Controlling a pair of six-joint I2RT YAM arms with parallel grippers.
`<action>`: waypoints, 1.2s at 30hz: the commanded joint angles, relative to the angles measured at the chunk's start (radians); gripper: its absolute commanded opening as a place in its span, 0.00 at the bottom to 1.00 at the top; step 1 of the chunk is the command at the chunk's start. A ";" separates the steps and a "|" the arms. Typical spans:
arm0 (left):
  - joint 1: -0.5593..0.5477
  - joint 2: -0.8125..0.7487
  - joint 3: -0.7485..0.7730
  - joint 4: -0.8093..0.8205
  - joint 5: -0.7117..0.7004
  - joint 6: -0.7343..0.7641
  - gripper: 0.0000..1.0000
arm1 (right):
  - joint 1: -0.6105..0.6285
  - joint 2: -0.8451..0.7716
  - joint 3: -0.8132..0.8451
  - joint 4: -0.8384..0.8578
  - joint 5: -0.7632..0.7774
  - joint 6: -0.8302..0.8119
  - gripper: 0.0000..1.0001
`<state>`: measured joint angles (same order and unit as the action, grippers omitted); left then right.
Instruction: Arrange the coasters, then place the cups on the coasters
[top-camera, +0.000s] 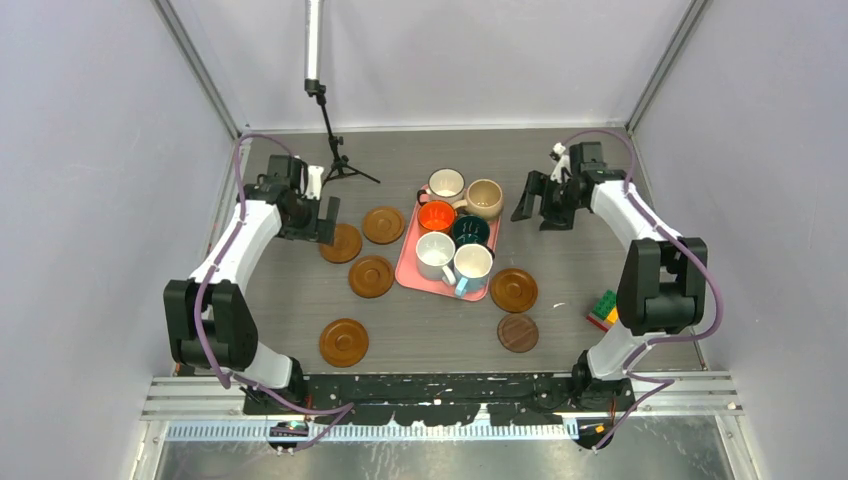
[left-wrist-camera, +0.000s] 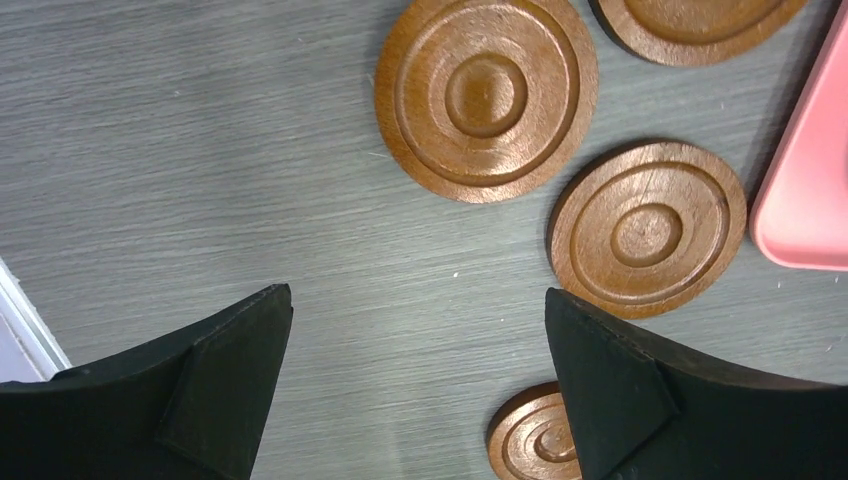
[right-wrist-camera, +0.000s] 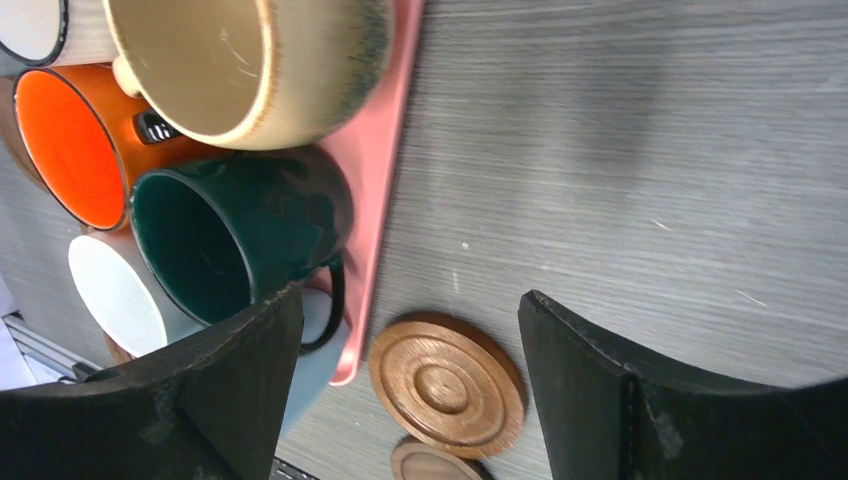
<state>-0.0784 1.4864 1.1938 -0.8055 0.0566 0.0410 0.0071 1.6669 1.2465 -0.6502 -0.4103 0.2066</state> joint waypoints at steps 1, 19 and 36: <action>-0.001 0.016 0.078 -0.011 -0.088 -0.069 1.00 | 0.076 0.030 0.018 0.102 0.052 0.098 0.79; -0.002 0.021 0.110 -0.083 -0.219 -0.079 1.00 | 0.146 0.233 -0.045 0.342 0.111 0.396 0.48; -0.002 0.030 0.101 -0.089 -0.297 -0.078 1.00 | 0.161 0.411 0.095 0.321 0.234 0.540 0.00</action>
<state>-0.0784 1.5169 1.2610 -0.8925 -0.2157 -0.0261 0.1566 1.9949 1.2858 -0.3847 -0.2951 0.6868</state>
